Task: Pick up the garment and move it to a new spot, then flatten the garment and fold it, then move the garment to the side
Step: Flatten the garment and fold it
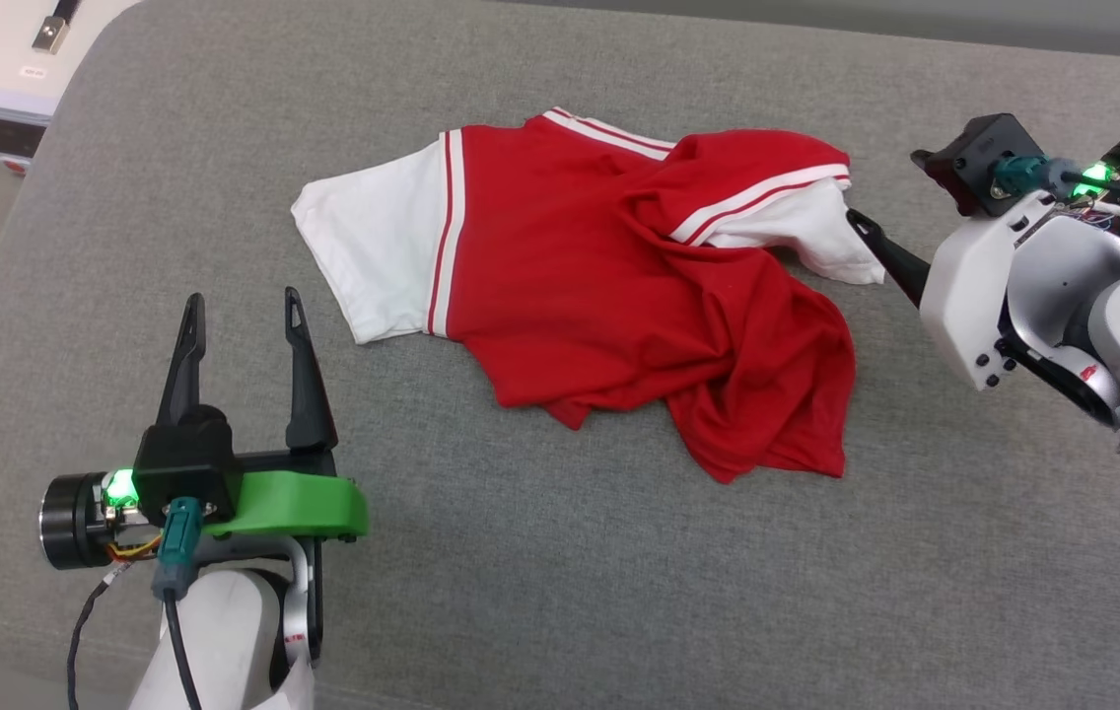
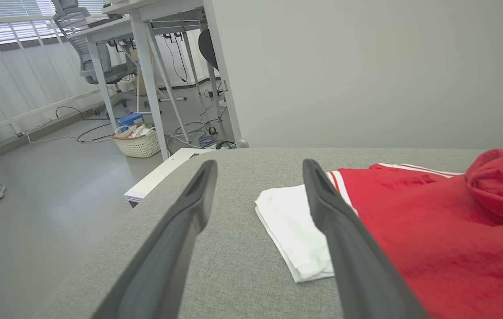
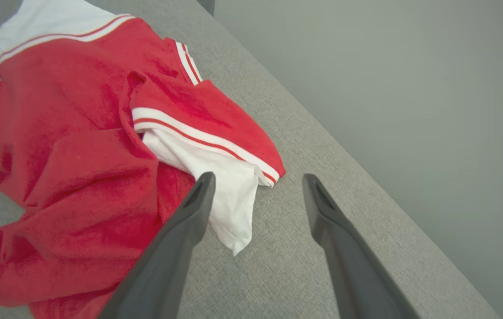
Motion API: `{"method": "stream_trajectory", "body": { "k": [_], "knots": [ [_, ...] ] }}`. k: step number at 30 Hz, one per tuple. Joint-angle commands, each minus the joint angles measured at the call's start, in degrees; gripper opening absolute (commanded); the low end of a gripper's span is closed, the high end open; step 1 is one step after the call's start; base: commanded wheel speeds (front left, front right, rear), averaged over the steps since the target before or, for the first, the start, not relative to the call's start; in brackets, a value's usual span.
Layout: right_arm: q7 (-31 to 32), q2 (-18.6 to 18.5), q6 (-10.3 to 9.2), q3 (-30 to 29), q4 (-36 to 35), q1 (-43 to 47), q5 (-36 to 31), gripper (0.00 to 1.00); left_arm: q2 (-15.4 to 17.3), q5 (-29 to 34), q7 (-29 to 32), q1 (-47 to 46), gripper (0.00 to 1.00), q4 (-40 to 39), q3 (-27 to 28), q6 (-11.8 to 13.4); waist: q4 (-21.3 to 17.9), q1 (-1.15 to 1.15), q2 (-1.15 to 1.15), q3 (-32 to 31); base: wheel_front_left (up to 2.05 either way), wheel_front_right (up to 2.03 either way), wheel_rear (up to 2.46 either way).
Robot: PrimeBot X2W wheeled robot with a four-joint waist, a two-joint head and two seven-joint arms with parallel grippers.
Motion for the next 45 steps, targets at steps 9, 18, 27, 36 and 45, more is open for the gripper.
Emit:
{"method": "stream_trajectory", "body": {
  "k": [9, 18, 27, 36, 45],
  "knots": [
    [15.08, -5.61, -0.05, 15.26, 0.29, -11.87, 11.08, 1.0, -4.47, 3.28, -0.32, -2.38, 1.0, 0.0, 3.16, -3.71, 3.72, 0.0, 0.0, 5.73, 0.0, 0.0, 0.0],
    [26.45, -6.27, -0.05, 24.9, 4.71, -19.63, 16.46, 1.0, -7.68, 5.65, -0.32, -3.44, 1.0, -0.92, 3.37, -4.93, 6.32, 0.0, 0.0, 9.03, 0.0, 0.0, 0.0],
    [27.74, -7.11, -0.05, 27.19, 6.34, -17.59, 20.14, 0.04, -8.8, 6.4, -0.32, -3.64, 1.0, -0.2, 3.25, -5.32, 7.16, 0.0, 0.0, 9.43, 0.0, 0.0, 0.0],
    [17.82, -6.85, -0.05, 27.43, 5.37, -16.83, 22.64, 0.0, -8.11, 7.96, -0.33, -2.06, 1.0, 1.56, 4.9, -6.27, 3.36, 0.0, 0.0, 4.2, 0.0, 0.0, 0.0],
    [9.34, -14.72, -0.05, 25.11, 0.36, -9.57, 27.4, 0.0, -6.58, 8.49, -0.33, 2.0, 1.0, 2.69, 5.91, -6.85, -1.18, 0.0, 0.0, -2.69, 0.0, 0.0, 0.0]
  ]
}}
